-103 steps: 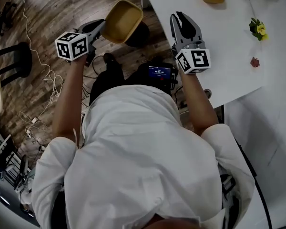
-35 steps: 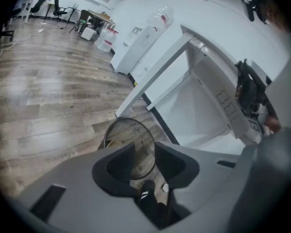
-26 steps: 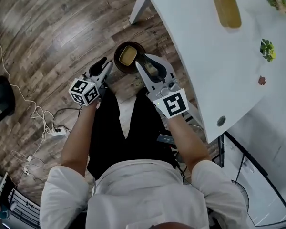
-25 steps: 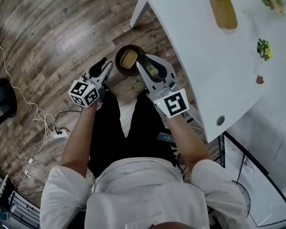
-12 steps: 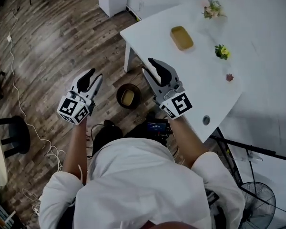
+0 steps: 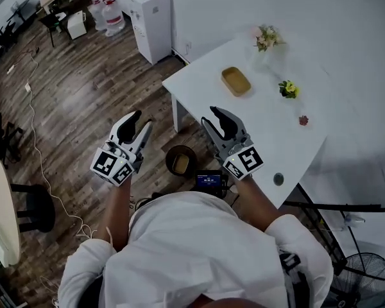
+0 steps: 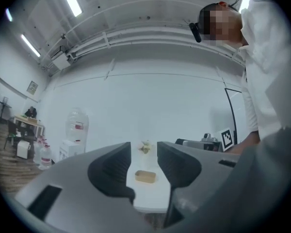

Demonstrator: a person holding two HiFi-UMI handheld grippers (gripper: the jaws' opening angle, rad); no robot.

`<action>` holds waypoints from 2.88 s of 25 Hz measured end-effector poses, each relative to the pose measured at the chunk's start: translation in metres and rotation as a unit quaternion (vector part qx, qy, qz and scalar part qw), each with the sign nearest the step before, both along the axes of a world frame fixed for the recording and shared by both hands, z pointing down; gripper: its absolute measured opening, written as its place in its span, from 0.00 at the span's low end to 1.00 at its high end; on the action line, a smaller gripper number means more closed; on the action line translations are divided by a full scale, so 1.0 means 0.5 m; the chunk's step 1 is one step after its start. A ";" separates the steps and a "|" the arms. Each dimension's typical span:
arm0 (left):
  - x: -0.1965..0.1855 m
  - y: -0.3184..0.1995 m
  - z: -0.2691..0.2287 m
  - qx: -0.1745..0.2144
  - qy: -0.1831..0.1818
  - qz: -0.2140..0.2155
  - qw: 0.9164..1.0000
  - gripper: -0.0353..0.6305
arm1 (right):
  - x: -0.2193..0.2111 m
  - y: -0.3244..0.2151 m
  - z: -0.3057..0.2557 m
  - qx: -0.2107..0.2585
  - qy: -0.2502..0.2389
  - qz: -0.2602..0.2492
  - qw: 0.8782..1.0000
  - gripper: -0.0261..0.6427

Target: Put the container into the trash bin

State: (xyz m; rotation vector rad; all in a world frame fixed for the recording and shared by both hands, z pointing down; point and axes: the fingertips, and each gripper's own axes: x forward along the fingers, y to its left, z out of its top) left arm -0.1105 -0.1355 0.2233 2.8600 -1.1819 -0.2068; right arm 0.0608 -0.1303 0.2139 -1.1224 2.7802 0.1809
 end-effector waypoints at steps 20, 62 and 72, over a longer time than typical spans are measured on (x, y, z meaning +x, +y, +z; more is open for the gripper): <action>0.221 -0.120 -0.009 0.002 0.024 -0.002 1.000 0.30 | 0.381 -0.251 -0.013 -0.027 0.079 0.062 0.995 0.27; 0.185 -0.058 0.149 -0.094 -0.022 -0.156 0.983 0.30 | 0.575 -0.670 0.545 -0.353 0.160 0.072 0.919 0.10; 0.174 -0.064 0.175 -0.096 -0.024 -0.126 0.987 0.30 | 0.496 -0.592 0.265 -0.210 0.033 0.034 0.977 0.10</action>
